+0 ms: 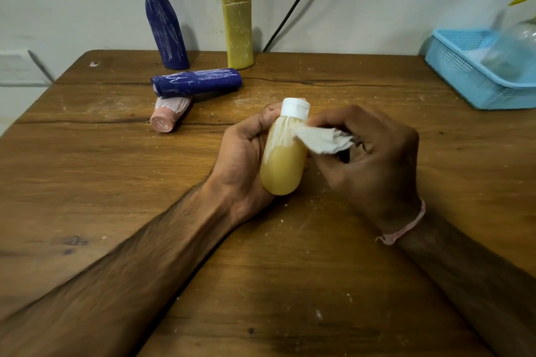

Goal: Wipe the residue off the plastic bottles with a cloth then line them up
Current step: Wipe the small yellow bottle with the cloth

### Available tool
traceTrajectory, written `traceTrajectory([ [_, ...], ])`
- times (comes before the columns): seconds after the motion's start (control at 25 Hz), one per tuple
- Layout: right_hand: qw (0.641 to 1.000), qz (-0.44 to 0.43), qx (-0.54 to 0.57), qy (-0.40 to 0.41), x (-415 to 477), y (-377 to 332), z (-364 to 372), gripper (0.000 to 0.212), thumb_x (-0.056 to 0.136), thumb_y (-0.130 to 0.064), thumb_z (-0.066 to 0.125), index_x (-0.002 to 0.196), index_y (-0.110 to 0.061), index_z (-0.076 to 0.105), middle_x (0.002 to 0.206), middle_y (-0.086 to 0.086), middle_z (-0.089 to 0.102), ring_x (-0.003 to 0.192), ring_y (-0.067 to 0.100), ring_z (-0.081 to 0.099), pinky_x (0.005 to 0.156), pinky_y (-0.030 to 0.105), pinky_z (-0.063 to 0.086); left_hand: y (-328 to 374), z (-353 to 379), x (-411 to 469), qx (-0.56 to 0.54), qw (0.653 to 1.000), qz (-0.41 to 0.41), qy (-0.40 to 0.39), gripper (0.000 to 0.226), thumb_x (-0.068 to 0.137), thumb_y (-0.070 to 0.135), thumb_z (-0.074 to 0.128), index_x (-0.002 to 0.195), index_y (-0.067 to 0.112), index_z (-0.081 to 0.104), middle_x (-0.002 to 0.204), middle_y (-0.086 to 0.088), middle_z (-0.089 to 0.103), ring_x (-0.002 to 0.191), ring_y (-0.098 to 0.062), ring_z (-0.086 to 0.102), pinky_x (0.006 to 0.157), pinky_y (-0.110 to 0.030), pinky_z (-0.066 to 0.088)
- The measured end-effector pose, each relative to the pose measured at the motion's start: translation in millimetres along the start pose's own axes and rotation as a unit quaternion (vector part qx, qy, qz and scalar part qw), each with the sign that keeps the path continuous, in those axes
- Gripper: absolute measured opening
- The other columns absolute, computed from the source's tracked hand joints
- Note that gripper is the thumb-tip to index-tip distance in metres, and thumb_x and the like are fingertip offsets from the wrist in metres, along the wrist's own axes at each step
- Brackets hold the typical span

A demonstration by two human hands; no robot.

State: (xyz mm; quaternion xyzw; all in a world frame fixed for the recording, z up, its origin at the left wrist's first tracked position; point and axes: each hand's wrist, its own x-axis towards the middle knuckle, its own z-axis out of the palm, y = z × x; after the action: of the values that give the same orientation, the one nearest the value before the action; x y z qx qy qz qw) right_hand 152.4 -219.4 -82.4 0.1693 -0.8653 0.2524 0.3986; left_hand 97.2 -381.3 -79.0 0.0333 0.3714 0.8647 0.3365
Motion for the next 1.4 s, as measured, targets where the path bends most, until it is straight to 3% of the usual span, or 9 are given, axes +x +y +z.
traceTrajectory([
  [0.16,0.998,0.051,-0.010,0.046,1.8,5.3,-0.8,0.017,0.084,-0.015,0.078,0.097,-0.005,0.076,0.093,0.007,0.073,0.081,0.014,0.067,0.067,0.026,0.054,-2.8,1.5,-0.7,0.022,1.000,-0.002,0.003,0.042,0.098,0.022,0.046,0.134,0.008,0.061,0.092,-0.010,0.069,0.074,-0.022,0.063,0.073,-0.036,0.052],
  [0.32,0.998,-0.040,0.014,-0.040,-4.3,-0.7,-2.9,0.025,0.076,-0.004,0.076,0.101,-0.003,0.077,0.094,0.012,0.073,0.078,0.014,0.065,0.069,0.014,0.051,-0.2,2.6,-0.7,-0.026,1.000,0.010,0.010,0.032,0.091,0.018,0.051,0.121,0.012,0.058,0.104,-0.017,0.063,0.084,-0.025,0.061,0.104,-0.051,0.045],
  [0.36,0.997,-0.051,0.009,-0.051,-4.2,0.0,-2.8,0.026,0.077,-0.004,0.074,0.103,-0.003,0.077,0.096,0.012,0.073,0.082,0.012,0.065,0.073,0.010,0.050,0.0,2.7,-0.8,-0.029,0.999,0.013,0.009,0.035,0.088,0.019,0.053,0.122,0.013,0.057,0.104,-0.017,0.061,0.084,-0.025,0.060,0.104,-0.052,0.045],
  [0.56,1.000,-0.001,-0.018,0.004,1.3,4.2,-2.4,0.022,0.085,-0.008,0.074,0.106,-0.002,0.076,0.102,0.012,0.073,0.090,0.018,0.069,0.077,0.015,0.054,-0.8,1.7,-1.1,0.012,1.000,0.013,-0.012,0.038,0.086,0.023,0.054,0.122,0.012,0.058,0.093,-0.012,0.069,0.076,-0.024,0.065,0.067,-0.037,0.052],
  [0.72,0.993,-0.080,0.003,-0.084,-3.6,-2.8,-2.3,0.029,0.080,-0.005,0.064,0.106,-0.003,0.077,0.100,0.012,0.072,0.091,0.015,0.065,0.079,0.012,0.050,0.8,1.6,-0.7,-0.029,0.999,0.014,-0.022,0.026,0.095,0.018,0.048,0.120,0.014,0.054,0.090,-0.011,0.066,0.077,-0.021,0.064,0.077,-0.037,0.052],
  [0.88,0.999,0.000,-0.043,0.005,2.0,1.2,-2.7,0.022,0.086,-0.008,0.075,0.107,-0.003,0.076,0.103,0.013,0.073,0.090,0.019,0.069,0.081,0.007,0.048,-1.9,0.8,0.8,0.021,0.999,0.012,-0.024,0.028,0.097,0.020,0.048,0.123,0.014,0.055,0.092,-0.009,0.068,0.076,-0.021,0.064,0.068,-0.037,0.051],
  [1.08,0.992,-0.093,0.004,-0.090,-1.1,-2.2,-4.4,0.031,0.077,-0.004,0.064,0.104,-0.003,0.078,0.096,0.012,0.072,0.085,0.017,0.066,0.074,0.017,0.051,-0.2,0.7,0.0,-0.018,0.999,0.009,-0.038,0.025,0.098,0.018,0.046,0.121,0.015,0.055,0.092,-0.010,0.067,0.076,-0.020,0.064,0.074,-0.035,0.051],
  [1.24,1.000,-0.014,-0.028,-0.003,3.2,3.7,-6.3,0.025,0.084,-0.001,0.072,0.109,-0.004,0.076,0.102,0.013,0.072,0.089,0.020,0.068,0.073,0.018,0.054,-1.9,-1.6,1.8,0.018,0.999,0.019,-0.035,0.024,0.098,0.018,0.048,0.120,0.014,0.057,0.094,-0.009,0.069,0.077,-0.021,0.064,0.072,-0.038,0.048],
  [1.4,0.992,-0.094,-0.001,-0.086,-1.0,-7.8,-2.7,0.030,0.080,-0.006,0.062,0.105,-0.003,0.077,0.100,0.014,0.071,0.091,0.018,0.065,0.079,0.013,0.050,-0.3,-0.5,1.1,-0.008,0.999,0.016,-0.050,0.027,0.094,0.016,0.049,0.120,0.015,0.055,0.097,-0.010,0.067,0.080,-0.020,0.063,0.073,-0.034,0.051],
])
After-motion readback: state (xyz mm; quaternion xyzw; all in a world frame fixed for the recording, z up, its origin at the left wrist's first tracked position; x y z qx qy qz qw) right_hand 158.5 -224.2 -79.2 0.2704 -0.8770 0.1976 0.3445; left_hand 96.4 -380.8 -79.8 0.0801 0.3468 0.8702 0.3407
